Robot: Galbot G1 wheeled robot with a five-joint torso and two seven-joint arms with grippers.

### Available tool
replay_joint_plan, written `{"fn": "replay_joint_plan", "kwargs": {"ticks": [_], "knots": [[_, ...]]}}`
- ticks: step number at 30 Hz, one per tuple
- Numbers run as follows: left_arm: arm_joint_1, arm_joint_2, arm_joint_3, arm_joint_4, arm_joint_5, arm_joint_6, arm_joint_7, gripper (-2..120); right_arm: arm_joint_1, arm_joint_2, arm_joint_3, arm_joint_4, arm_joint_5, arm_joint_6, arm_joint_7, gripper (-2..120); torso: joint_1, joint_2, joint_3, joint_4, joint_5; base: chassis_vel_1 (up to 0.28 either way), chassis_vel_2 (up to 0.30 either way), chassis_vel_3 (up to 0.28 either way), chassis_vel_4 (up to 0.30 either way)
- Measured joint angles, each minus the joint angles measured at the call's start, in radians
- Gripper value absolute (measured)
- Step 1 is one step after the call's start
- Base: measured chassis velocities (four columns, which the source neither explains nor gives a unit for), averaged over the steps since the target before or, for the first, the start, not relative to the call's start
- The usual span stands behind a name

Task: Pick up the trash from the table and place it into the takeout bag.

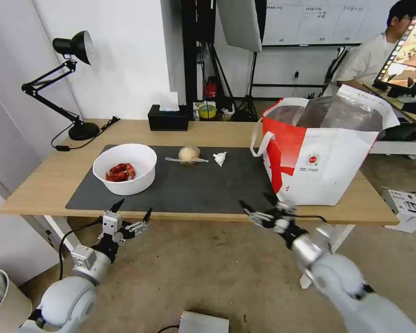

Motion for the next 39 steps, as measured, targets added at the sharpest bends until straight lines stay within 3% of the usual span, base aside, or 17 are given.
{"fn": "replay_joint_plan", "kwargs": {"ticks": [3, 5, 8, 17, 20, 32, 39], "knots": [[0.023, -0.015, -0.016, -0.014, 0.002, 0.000, -0.002, 100, 0.168, 0.024, -0.124, -0.066, 0.044, -0.055, 0.121, 100, 0.000, 0.000, 0.000, -0.0004, 0.0000, 0.000, 0.000, 0.000, 0.000], [0.023, -0.015, -0.016, -0.014, 0.002, 0.000, -0.002, 100, 0.168, 0.024, -0.124, -0.066, 0.044, -0.055, 0.121, 100, 0.000, 0.000, 0.000, -0.0004, 0.0000, 0.000, 0.000, 0.000, 0.000], [0.039, -0.019, -0.036, -0.019, 0.003, -0.001, -0.003, 100, 0.329, 0.068, -0.232, -0.142, 0.066, -0.150, 0.259, 100, 0.000, 0.000, 0.000, -0.0004, 0.0000, 0.000, 0.000, 0.000, 0.000], [0.041, -0.031, -0.036, -0.020, 0.004, -0.004, -0.003, 100, 0.524, 0.172, -0.338, -0.272, 0.077, -0.277, 0.454, 100, 0.000, 0.000, 0.000, -0.0004, 0.0003, 0.000, 0.000, 0.000, 0.000], [0.043, -0.034, -0.033, -0.019, 0.007, -0.005, -0.003, 100, 0.613, 0.252, -0.353, -0.395, 0.088, -0.343, 0.559, 100, 0.000, 0.000, 0.000, -0.0005, 0.0001, 0.000, 0.000, 0.000, 0.000], [0.043, -0.032, -0.029, -0.012, 0.009, -0.010, -0.003, 100, 0.765, 0.454, -0.343, -0.758, 0.037, -0.385, 0.606, 100, 0.000, 0.000, 0.000, -0.0004, 0.0001, 0.000, 0.000, 0.000, 0.000], [0.044, -0.015, -0.019, -0.006, 0.018, -0.022, -0.002, 100, 0.782, 0.509, -0.323, -0.845, -0.005, -0.390, 0.595, 100, 0.000, 0.000, 0.000, -0.0004, 0.0002, 0.000, 0.000, 0.000, 0.000]]}}
